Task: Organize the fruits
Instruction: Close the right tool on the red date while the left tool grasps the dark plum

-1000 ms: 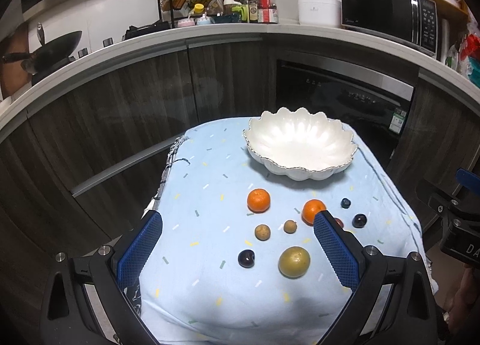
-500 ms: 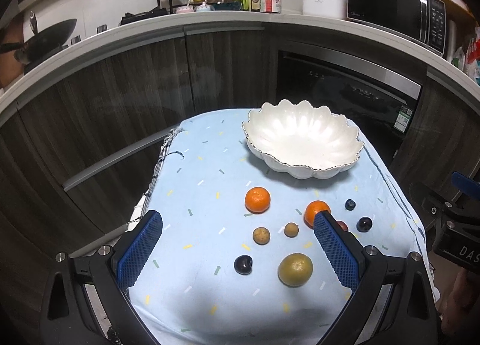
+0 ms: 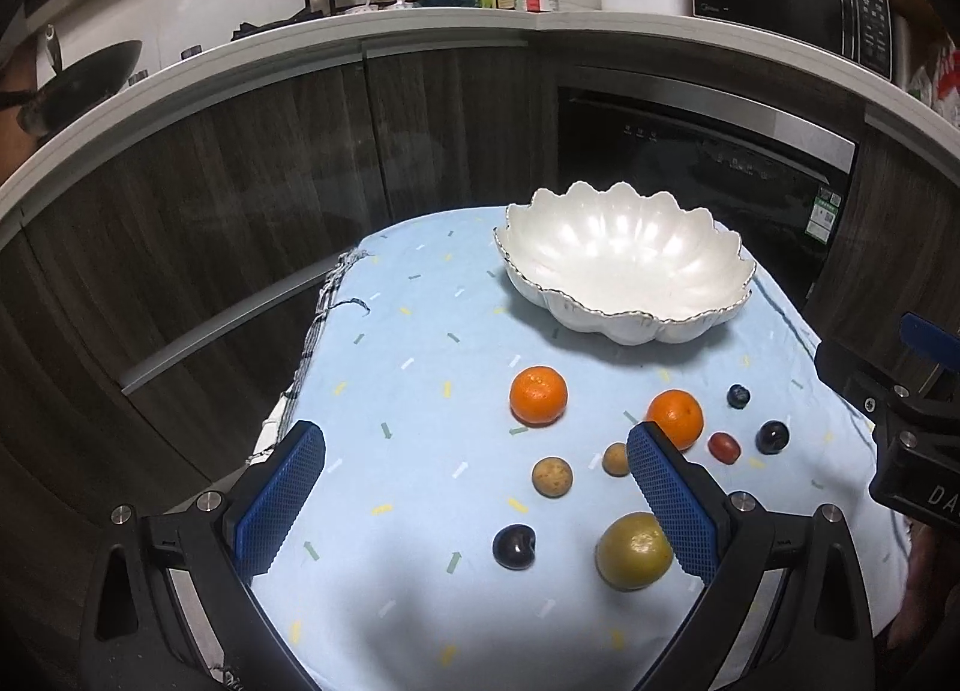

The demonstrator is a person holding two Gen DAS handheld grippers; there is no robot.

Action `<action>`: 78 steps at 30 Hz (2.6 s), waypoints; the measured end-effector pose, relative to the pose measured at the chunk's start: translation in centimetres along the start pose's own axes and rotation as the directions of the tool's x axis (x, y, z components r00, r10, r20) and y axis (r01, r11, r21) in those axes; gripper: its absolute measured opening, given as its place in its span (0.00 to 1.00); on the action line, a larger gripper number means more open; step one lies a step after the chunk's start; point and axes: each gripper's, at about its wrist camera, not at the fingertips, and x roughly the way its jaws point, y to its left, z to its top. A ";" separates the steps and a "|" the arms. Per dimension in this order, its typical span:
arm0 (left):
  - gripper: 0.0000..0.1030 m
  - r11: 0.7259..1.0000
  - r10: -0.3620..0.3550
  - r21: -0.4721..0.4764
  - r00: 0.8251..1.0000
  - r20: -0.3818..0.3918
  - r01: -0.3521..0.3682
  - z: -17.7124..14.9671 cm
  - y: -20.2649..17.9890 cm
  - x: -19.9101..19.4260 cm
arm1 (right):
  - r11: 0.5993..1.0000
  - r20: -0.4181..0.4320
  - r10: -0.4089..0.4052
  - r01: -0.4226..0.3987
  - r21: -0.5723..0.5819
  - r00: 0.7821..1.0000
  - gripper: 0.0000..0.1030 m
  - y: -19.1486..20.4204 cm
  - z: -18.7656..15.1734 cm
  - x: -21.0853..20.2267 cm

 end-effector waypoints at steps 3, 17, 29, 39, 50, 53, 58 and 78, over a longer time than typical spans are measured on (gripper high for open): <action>1.00 1.000 -0.008 0.004 1.000 -0.001 0.008 -0.8 -0.1 0.8 | 1.000 -0.011 -0.005 0.005 -0.012 1.000 0.99 0.2 -0.5 0.7; 0.86 0.999 -0.039 0.029 0.999 -0.029 0.039 -4.3 -0.6 4.1 | 0.997 -0.066 0.010 -0.015 -0.077 0.998 0.69 1.0 -4.5 3.7; 0.66 0.997 -0.064 0.044 0.995 -0.081 0.068 -5.9 -1.0 5.6 | 0.995 -0.156 0.040 -0.053 -0.079 0.987 0.52 1.2 -7.6 5.1; 0.57 0.996 -0.075 0.028 0.983 -0.170 0.081 -7.0 -1.1 7.6 | 0.997 -0.247 0.047 -0.062 -0.052 0.968 0.33 0.7 -9.2 6.4; 0.52 0.996 -0.091 0.008 0.976 -0.198 0.094 -7.2 -0.8 8.5 | 0.995 -0.286 0.064 -0.084 -0.060 0.956 0.28 1.2 -9.8 7.2; 0.45 0.995 -0.101 -0.002 0.972 -0.213 0.103 -7.3 -0.7 8.9 | 0.994 -0.296 0.068 -0.090 -0.060 0.953 0.25 1.3 -9.8 7.5; 0.40 0.994 -0.104 0.000 0.972 -0.209 0.106 -7.3 -0.8 8.9 | 0.994 -0.296 0.072 -0.094 -0.061 0.952 0.23 1.3 -9.9 7.5; 0.28 0.994 -0.104 0.003 0.976 -0.189 0.107 -6.9 -0.6 8.3 | 0.995 -0.280 0.065 -0.083 -0.053 0.958 0.18 1.0 -9.5 7.1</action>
